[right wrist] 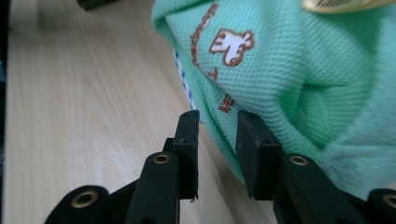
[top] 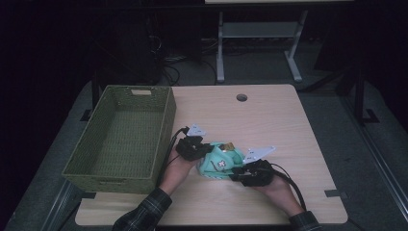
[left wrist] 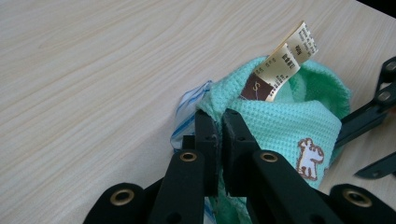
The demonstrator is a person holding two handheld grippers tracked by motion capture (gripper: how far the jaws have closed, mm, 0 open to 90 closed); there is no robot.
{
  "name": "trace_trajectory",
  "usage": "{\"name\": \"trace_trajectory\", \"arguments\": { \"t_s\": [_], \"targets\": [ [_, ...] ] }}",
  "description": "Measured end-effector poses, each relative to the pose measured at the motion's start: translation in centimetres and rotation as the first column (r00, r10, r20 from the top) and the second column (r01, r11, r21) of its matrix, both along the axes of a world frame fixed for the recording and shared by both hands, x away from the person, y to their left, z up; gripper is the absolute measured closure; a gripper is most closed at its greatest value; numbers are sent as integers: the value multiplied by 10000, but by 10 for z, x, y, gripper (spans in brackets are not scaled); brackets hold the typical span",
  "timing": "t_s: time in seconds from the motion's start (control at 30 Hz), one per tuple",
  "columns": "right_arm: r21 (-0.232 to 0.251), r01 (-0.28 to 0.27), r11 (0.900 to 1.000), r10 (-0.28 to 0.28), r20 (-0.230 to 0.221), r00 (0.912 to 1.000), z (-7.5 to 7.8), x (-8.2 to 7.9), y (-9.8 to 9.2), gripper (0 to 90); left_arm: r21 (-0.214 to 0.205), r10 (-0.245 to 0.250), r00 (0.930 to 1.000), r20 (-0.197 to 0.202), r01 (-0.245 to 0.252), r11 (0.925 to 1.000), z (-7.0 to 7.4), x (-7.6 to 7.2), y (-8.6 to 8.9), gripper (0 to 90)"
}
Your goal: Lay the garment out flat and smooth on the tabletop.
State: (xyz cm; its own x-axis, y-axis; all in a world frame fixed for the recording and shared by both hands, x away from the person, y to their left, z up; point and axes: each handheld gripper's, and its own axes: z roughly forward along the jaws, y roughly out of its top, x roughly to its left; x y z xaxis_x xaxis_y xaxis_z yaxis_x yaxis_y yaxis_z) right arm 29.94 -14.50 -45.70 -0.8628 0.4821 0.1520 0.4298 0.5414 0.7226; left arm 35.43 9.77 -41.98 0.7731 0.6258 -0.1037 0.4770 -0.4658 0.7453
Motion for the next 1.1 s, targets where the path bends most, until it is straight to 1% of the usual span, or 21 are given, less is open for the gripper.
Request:
{"name": "trace_trajectory", "arguments": {
  "t_s": [0.1, 0.13, 0.17, 0.23, 0.27, 0.33, 0.37, 0.4, 0.47, 0.53, 0.6, 0.63, 0.67, 0.7, 0.73, 0.83, 0.93, 0.97, 1.03, 1.1],
  "targets": [
    [-347, -45, 9994, 46, 28, 10000, -6, 3, 5, 708, 18, -92, 9999, 78, 92, 10000, 0, 0, -1, 855],
    [-468, -78, 9989, 81, 61, 9999, -7, 3, 7, 723, 29, -100, 9999, 30, 100, 9999, 0, -1, -1, 854],
    [-694, -102, 9975, 113, 152, 9998, -9, 3, 9, 741, -17, -77, 10000, 13, 77, 10000, 0, -1, -1, 854],
    [-924, -34, 9957, 73, 420, 9991, -10, 1, 11, 821, 9, -96, 9999, 37, 96, 10000, 1, -1, -1, 845],
    [-986, 4, 9951, 42, 467, 9989, -9, 0, 12, 855, 5, -106, 9999, 65, 106, 9999, 1, -1, -1, 831],
    [-1001, 9, 9950, 42, 506, 9987, -8, 0, 10, 871, -65, -41, 9999, 115, 42, 10000, 2, -2, 0, 767],
    [-1034, 8, 9946, 47, 527, 9986, -7, 0, 9, 872, -7, -63, 9997, 242, 63, 10000, 3, -3, 2, 732],
    [-952, 29, 9955, 21, 529, 9986, -5, 0, 6, 872, 6, -55, 9995, 297, 55, 10000, 4, -3, 2, 700],
    [-811, 91, 9967, -41, 611, 9981, -1, 0, -1, 872, -113, 66, 9992, 386, -62, 9999, 6, -5, 4, 665],
    [-785, 234, 9966, -184, 646, 9977, 1, 1, -10, 871, -147, 88, 9991, 406, -82, 9999, 8, -6, 4, 654],
    [-765, 423, 9962, -376, 619, 9974, 2, 4, -22, 872, -50, 26, 9992, 409, -24, 10000, 8, -7, 4, 645],
    [-753, 483, 9960, -437, 614, 9972, 2, 5, -26, 872, -83, 45, 9992, 390, -42, 10000, 7, -9, 3, 639],
    [-711, 621, 9955, -584, 529, 9969, 3, 6, -33, 873, 19, -36, 9992, 388, 36, 10000, 7, -10, 3, 631],
    [-651, 686, 9955, -649, 578, 9962, 3, 7, -38, 874, 64, -65, 9994, 332, 63, 10000, 6, -11, 3, 627],
    [-640, 785, 9949, -751, 537, 9957, 4, 7, -42, 874, 107, -102, 9995, 287, 99, 9999, 5, -13, 2, 624],
    [-532, 987, 9937, -958, 544, 9939, 5, 9, -52, 875, 392, -324, 9995, 40, 322, 9987, 0, -18, 0, 607],
    [-573, 1128, 9920, -1102, 473, 9928, 4, 11, -57, 874, 750, -449, 9990, -39, 450, 9962, -4, -24, 0, 582],
    [-600, 1099, 9921, -1070, 492, 9930, 3, 12, -59, 874, 828, -443, 9990, -74, 447, 9956, -6, -26, 1, 573],
    [-679, 1199, 9905, -1171, 439, 9921, 3, 12, -61, 874, 855, -454, 9986, -276, 476, 9952, -9, -30, 3, 560],
    [-730, 1310, 9887, -1284, 389, 9910, 2, 14, -65, 873, 1006, -515, 9976, -458, 559, 9934, -14, -33, 3, 560]
  ]
}}
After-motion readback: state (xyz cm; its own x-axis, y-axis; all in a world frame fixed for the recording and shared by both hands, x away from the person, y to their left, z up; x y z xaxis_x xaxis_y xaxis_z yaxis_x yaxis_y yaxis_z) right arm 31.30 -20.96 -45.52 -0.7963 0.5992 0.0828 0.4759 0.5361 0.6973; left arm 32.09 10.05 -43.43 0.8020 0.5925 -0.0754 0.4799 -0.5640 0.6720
